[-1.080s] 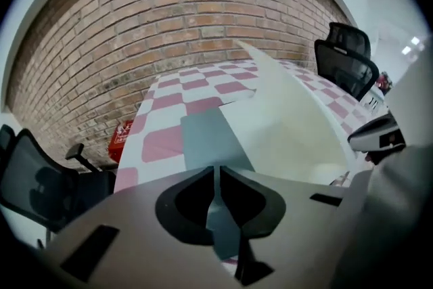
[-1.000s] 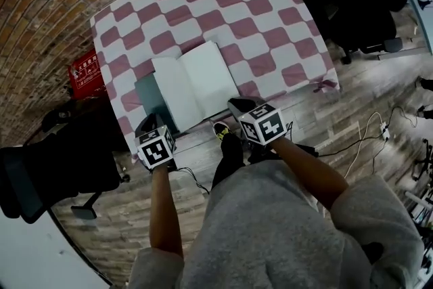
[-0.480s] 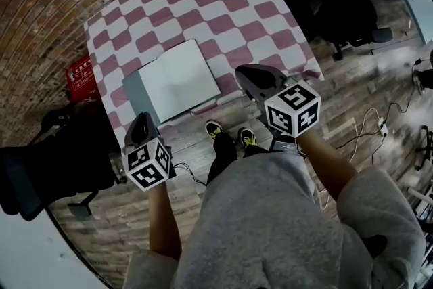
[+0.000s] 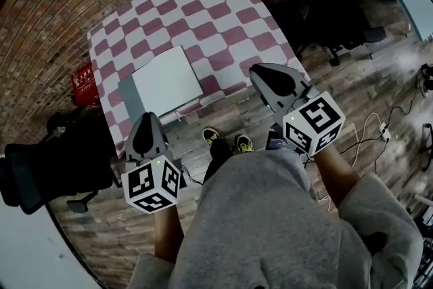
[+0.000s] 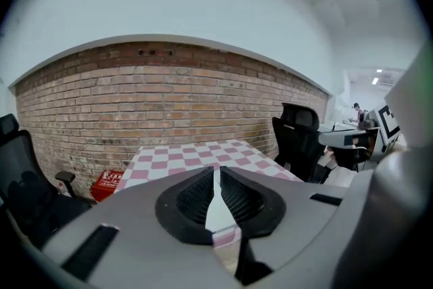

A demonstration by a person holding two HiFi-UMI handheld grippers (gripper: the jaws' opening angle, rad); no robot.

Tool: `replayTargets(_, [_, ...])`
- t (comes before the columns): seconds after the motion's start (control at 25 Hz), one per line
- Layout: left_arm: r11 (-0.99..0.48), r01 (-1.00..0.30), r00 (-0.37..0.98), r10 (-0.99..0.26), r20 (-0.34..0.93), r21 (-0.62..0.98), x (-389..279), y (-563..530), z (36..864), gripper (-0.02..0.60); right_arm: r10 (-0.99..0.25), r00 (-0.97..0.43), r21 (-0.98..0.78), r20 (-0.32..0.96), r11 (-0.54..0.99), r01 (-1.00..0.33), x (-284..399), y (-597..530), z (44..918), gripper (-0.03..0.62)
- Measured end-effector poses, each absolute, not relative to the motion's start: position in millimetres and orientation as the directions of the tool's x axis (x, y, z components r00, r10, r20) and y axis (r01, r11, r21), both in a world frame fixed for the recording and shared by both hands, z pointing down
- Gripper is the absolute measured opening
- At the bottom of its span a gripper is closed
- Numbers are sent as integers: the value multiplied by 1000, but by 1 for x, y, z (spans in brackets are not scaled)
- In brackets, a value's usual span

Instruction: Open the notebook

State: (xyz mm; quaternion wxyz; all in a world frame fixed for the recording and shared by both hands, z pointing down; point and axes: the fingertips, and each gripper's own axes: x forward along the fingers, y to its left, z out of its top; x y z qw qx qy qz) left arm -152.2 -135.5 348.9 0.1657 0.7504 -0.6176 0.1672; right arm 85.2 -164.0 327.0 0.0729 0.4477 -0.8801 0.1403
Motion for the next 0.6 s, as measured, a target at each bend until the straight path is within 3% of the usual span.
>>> replayTargets(0.24, [-199,-980,194,-907,373,25,-116,-107,316,37,-778,-597,-179,193,571,-801,105,-136,302,43])
replayTargets(0.6, [-189,-982,179,-921,346,6,-101,-70,306,37,-788,-595,-171,159,572,-802,121,-104,295,43])
